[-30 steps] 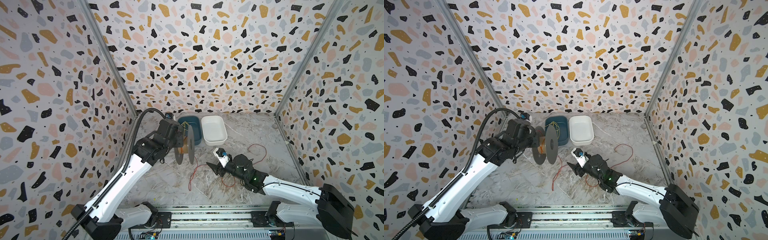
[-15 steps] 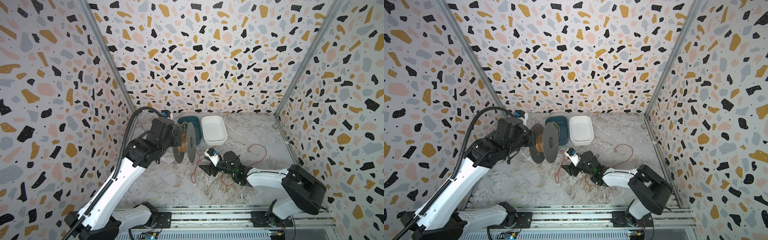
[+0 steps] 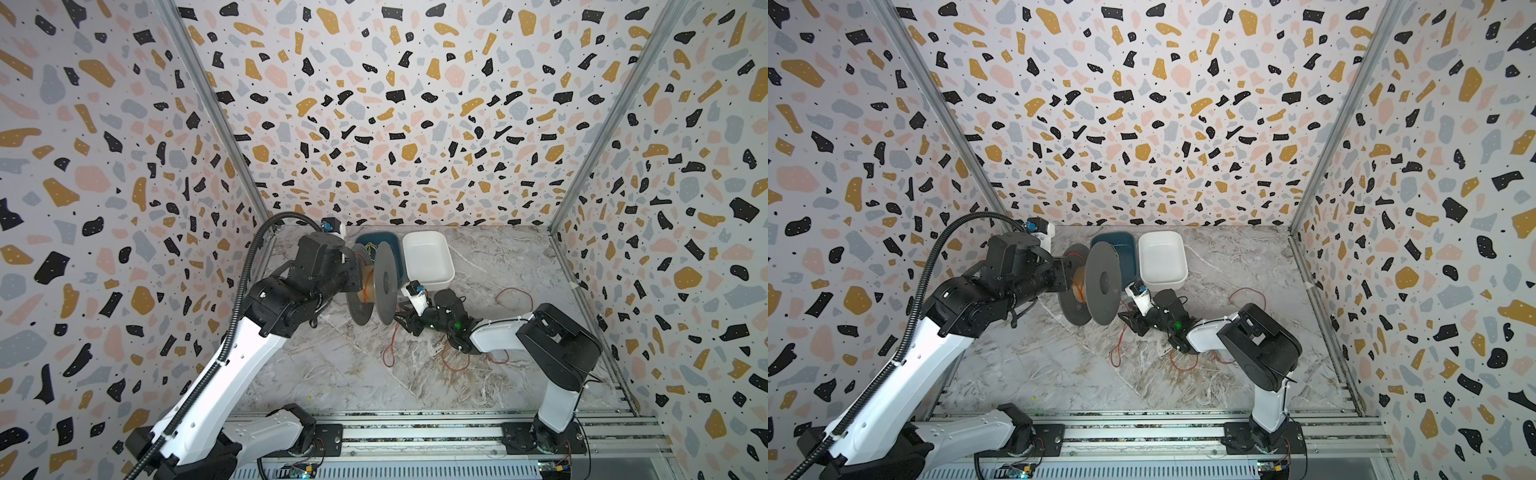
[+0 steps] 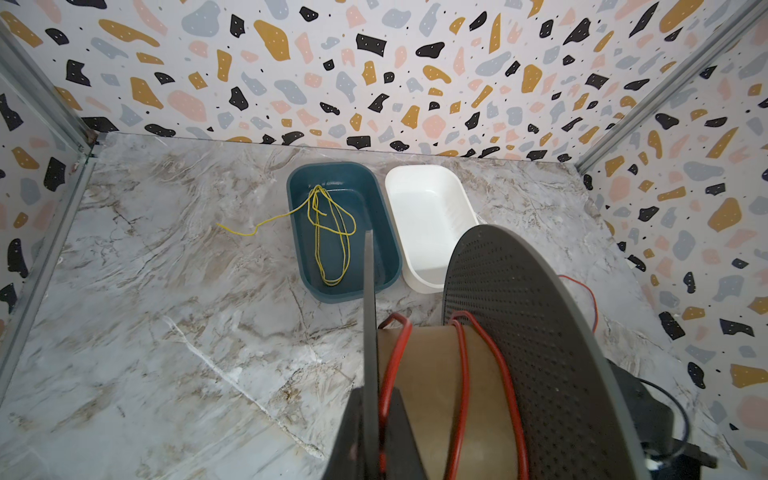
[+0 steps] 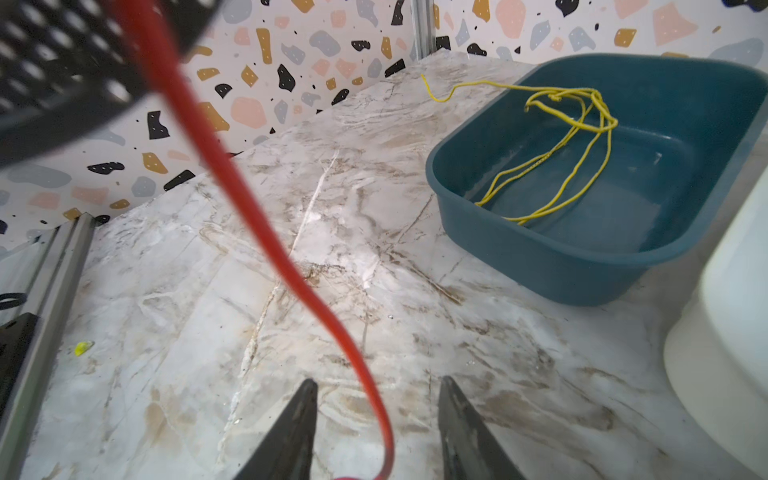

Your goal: Wrap the cables

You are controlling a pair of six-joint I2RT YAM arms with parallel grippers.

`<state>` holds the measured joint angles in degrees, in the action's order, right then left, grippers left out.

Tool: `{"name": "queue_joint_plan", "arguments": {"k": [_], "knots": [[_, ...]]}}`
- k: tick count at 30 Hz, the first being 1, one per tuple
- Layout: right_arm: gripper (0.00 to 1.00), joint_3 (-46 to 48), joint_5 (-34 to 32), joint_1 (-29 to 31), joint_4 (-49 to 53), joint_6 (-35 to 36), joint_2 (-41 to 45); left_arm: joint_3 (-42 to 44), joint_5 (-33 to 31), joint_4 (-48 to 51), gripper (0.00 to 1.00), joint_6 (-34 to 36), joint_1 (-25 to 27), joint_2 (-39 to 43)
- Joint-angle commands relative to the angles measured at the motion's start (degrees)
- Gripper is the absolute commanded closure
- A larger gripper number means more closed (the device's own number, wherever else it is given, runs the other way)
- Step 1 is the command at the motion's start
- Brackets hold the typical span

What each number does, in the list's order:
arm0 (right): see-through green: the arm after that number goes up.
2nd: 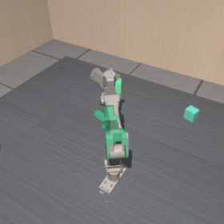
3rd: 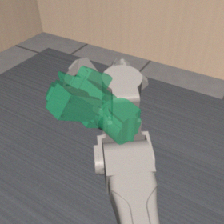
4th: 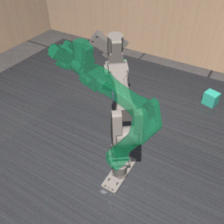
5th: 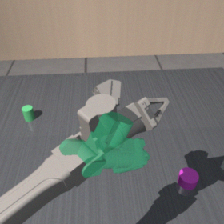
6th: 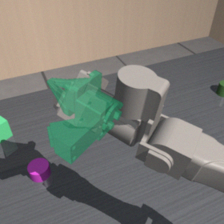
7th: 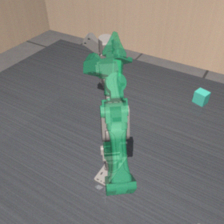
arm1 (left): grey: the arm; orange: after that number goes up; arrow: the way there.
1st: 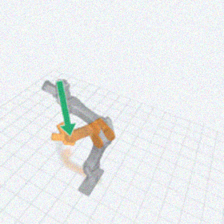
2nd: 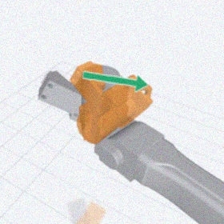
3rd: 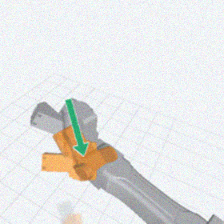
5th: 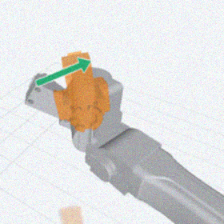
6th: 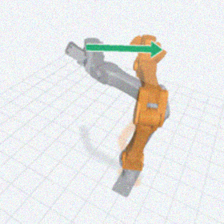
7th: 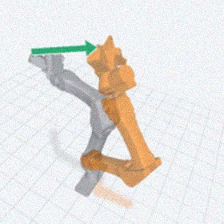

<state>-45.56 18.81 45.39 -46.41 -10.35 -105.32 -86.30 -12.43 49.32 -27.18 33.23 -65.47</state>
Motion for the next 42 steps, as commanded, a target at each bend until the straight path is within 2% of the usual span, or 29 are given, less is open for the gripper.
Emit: {"name": "queue_joint_plan", "arguments": {"k": [1,5,7,9,13,18,24,30,42], "knots": [[0.65,-1.5,1.6,-0.1,-2.9,-2.2,-0.2,-2.6,1.0,-5.3,1.00,-0.9,0.3,1.7],[0.83,0.3,1.0,0.3,-4.4,-3.2,1.3,-2.2,-0.9,-5.8,1.00,-1.4,0.3,1.8],[0.94,0.9,-0.4,1.3,-3.0,-2.3,3.1,-1.7,-1.8,-6.3,1.00,-2.0,0.3,1.8],[1.00,1.4,-2.3,2.7,-0.7,-0.4,5.3,-0.5,-2.8,-7.8,1.00,-2.9,0.4,2.2],[1.00,3.4,-7.5,7.2,2.3,3.3,10.0,2.6,-5.7,-11.3,1.00,-6.8,0.3,3.6],[1.00,5.0,-17.1,14.8,5.5,6.8,15.8,4.2,-11.3,-12.2,1.00,-9.6,0.1,4.2],[1.00,0.2,-29.2,21.9,13.6,10.6,18.7,7.3,-16.2,-13.4,1.00,-12.4,0.0,4.0],[1.00,-6.2,-42.7,25.1,23.3,11.4,20.0,9.8,-18.6,-12.4,1.00,-13.2,0.0,2.4],[1.00,-10.8,-61.5,26.7,25.5,12.1,19.4,8.5,-19.5,-6.1,1.00,-11.2,0.2,-3.1]]}}
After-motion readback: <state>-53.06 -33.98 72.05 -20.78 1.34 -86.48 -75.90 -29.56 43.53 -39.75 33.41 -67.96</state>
